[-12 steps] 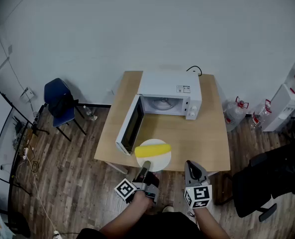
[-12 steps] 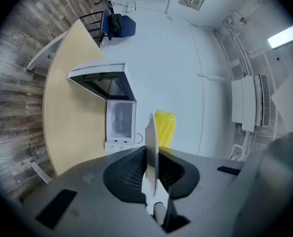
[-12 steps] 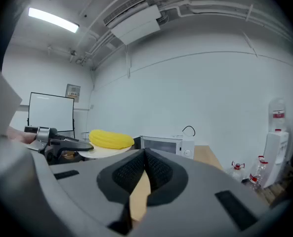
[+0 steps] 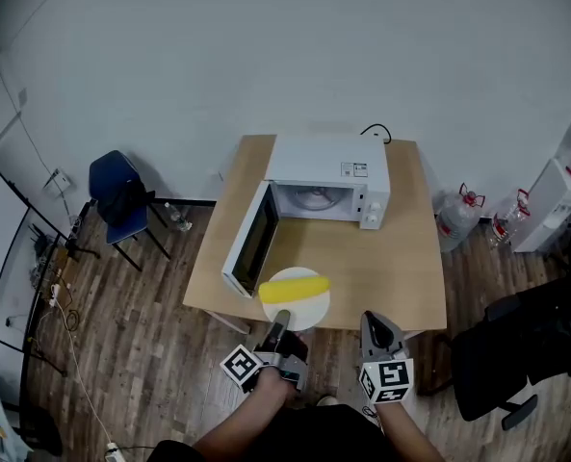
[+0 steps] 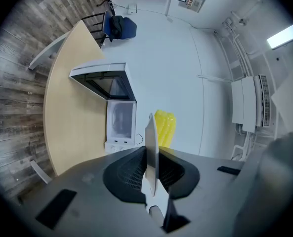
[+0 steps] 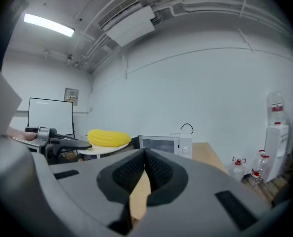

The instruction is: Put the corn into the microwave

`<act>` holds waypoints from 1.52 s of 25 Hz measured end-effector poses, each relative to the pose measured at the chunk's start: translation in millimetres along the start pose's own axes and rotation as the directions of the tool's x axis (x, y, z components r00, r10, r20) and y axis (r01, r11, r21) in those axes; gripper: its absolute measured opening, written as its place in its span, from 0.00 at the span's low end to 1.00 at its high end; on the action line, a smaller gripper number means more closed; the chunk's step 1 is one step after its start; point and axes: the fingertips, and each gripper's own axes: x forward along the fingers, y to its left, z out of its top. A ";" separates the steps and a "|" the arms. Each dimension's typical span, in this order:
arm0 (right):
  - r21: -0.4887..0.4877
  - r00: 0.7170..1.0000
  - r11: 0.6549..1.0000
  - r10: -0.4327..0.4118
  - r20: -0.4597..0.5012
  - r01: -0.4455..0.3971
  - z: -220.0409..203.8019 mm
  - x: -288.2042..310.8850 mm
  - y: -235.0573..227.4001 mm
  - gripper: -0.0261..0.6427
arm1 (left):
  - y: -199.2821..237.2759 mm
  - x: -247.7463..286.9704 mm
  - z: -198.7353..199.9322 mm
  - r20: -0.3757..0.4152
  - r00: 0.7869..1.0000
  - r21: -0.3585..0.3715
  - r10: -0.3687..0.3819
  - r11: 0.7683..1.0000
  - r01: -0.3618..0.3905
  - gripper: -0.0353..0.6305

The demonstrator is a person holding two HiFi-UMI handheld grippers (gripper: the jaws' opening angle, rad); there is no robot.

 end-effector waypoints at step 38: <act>-0.070 0.993 0.997 0.021 -0.114 -0.029 -0.9 128.3 -38.6 0.13 | 65.4 153.7 48.1 -0.112 0.992 -0.091 0.051 0.994 -0.061 0.10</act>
